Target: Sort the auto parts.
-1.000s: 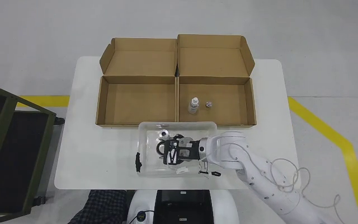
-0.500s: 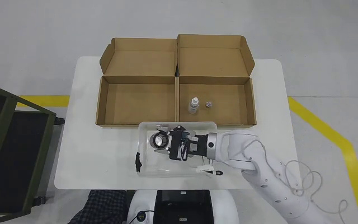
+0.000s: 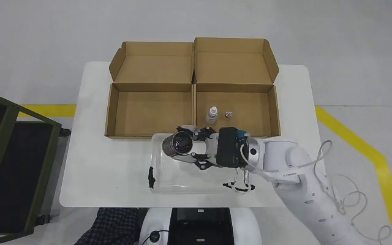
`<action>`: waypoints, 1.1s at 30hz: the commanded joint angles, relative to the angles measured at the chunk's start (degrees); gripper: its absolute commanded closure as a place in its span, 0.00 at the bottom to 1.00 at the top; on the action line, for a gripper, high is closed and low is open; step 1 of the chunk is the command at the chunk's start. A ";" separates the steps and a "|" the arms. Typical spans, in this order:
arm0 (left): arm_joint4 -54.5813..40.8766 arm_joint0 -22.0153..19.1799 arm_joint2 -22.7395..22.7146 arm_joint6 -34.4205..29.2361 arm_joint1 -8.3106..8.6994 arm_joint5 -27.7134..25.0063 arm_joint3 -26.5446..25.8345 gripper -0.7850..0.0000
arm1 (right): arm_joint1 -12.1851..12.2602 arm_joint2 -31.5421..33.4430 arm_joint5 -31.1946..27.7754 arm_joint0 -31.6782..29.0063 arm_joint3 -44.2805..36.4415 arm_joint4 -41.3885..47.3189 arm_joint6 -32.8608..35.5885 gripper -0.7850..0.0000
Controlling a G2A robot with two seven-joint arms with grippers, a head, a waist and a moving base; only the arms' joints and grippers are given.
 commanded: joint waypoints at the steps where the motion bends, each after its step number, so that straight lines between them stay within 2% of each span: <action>1: 0.00 0.00 0.00 0.00 0.00 0.00 0.00 0.00 | 0.16 1.17 0.29 -0.45 -0.90 0.02 -0.05 1.00; 18: 0.00 0.00 0.00 0.00 0.00 0.00 0.00 0.00 | 0.81 7.42 1.87 -3.92 -3.09 2.53 -3.72 1.00; 33: 0.00 0.00 0.00 0.00 0.00 0.00 0.00 0.00 | 0.31 4.31 3.50 -1.95 -0.28 0.02 -2.56 1.00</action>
